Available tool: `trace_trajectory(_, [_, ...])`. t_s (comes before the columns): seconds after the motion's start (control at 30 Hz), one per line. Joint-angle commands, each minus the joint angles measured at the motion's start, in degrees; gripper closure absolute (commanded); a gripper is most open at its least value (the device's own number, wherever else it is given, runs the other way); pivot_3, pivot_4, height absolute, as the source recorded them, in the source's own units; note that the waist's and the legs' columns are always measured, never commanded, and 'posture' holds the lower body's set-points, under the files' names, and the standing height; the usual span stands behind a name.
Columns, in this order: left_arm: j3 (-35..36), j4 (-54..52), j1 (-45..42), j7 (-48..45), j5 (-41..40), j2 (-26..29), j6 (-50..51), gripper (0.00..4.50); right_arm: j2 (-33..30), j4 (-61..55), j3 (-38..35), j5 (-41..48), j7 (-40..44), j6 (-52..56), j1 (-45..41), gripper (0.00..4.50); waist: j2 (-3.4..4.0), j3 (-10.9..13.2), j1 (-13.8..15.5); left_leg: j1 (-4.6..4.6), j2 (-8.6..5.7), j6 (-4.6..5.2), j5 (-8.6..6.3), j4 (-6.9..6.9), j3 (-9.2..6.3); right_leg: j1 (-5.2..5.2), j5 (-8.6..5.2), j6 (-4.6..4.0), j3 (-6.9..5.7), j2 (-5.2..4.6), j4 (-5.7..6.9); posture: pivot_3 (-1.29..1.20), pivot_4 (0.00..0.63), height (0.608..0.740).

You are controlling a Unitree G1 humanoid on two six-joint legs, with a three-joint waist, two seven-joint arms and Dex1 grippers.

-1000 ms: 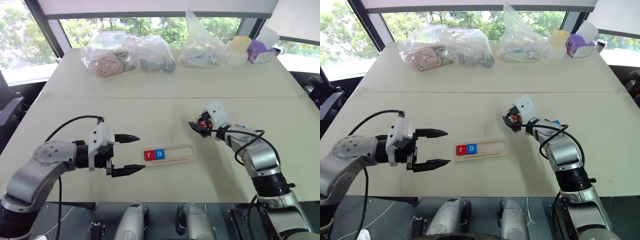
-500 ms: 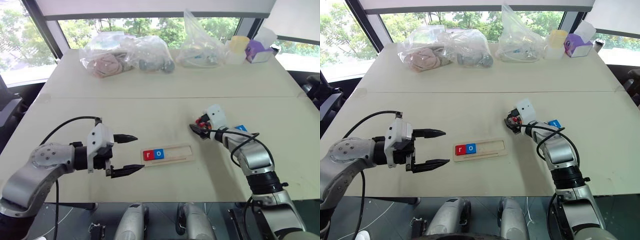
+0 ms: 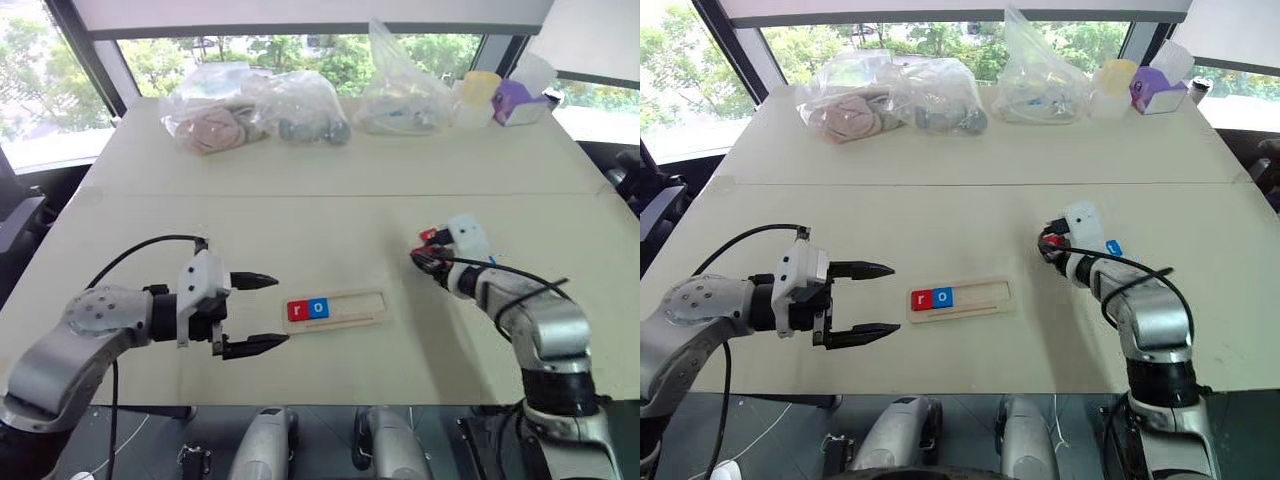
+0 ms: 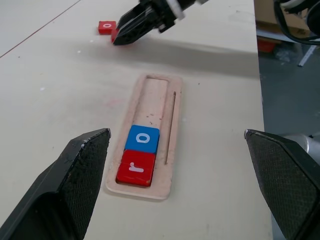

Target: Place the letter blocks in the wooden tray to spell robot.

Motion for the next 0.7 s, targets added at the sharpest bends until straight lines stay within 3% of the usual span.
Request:
trace_trajectory(0.03, [-0.9,0.4,-0.9,-0.8,0.7,-0.7,-2.2,0.0,0.9,-13.6,-3.9,1.1,-3.1,10.0,4.1,3.29,0.0,0.0,0.0,0.01,0.03,0.0,0.0,0.0,0.0,0.0,-0.01,-0.02,0.0,0.02,0.02,0.0,0.15,0.74])
trace_trajectory(0.23, [-3.0,3.8,-2.9,-2.4,2.7,-1.6,-5.0,0.0,7.7,-23.8,-5.6,-1.2,-9.1,21.0,8.3,3.29,0.0,0.0,-0.1,0.01,0.13,-0.01,0.0,0.03,0.05,-0.2,-0.07,-0.15,0.07,0.01,0.13,0.0,0.15,0.74])
trace_trajectory(0.7, [-4.3,7.0,-6.6,-3.2,4.9,-1.9,-6.9,0.0,16.4,-23.2,-2.7,-4.3,-14.5,19.6,10.8,3.29,0.01,0.0,-1.0,-0.04,0.12,-0.01,-0.01,0.01,0.1,-0.32,-0.07,-0.16,0.15,-0.01,0.22,0.0,0.15,0.74])
